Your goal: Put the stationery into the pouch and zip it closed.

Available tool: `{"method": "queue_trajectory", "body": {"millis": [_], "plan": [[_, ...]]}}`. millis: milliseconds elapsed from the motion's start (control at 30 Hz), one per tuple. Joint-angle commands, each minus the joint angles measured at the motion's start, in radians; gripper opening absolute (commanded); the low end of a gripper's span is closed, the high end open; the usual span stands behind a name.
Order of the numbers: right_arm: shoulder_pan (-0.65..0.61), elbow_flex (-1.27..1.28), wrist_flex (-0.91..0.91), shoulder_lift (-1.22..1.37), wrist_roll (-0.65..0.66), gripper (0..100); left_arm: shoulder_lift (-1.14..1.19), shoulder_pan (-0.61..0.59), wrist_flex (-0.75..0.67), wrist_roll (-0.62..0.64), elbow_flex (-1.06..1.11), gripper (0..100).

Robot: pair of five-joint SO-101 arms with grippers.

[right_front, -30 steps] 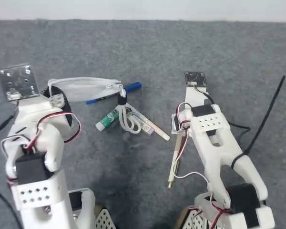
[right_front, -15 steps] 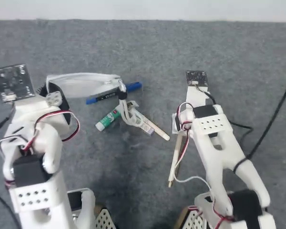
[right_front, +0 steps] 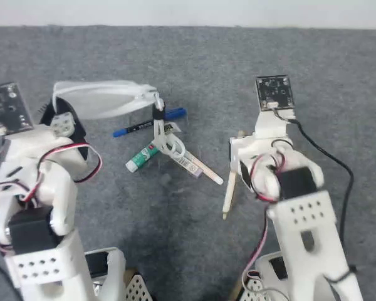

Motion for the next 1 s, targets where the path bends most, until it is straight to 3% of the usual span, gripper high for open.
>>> {"method": "queue_trajectory", "body": {"millis": [0, 167, 400, 667, 967], "plan": [[-0.004, -0.071, -0.024, -0.134, 0.028, 0.6, 0.158, 0.044, 0.064, 0.011, -0.185, 1], [-0.005, -0.166, -0.033, -0.202, 0.158, 0.6, 0.279, 0.052, 0.132, 0.014, -0.275, 1], [-0.148, -0.419, -0.039, -0.219, 0.16, 0.6, 0.292, 0.049, 0.129, 0.049, -0.249, 1], [-0.318, -0.43, -0.323, -0.203, 0.164, 0.6, 0.285, 0.051, 0.064, 0.072, -0.176, 1], [-0.329, -0.425, -0.496, -0.085, 0.164, 0.6, 0.29, 0.052, 0.068, 0.074, -0.171, 1]]}}
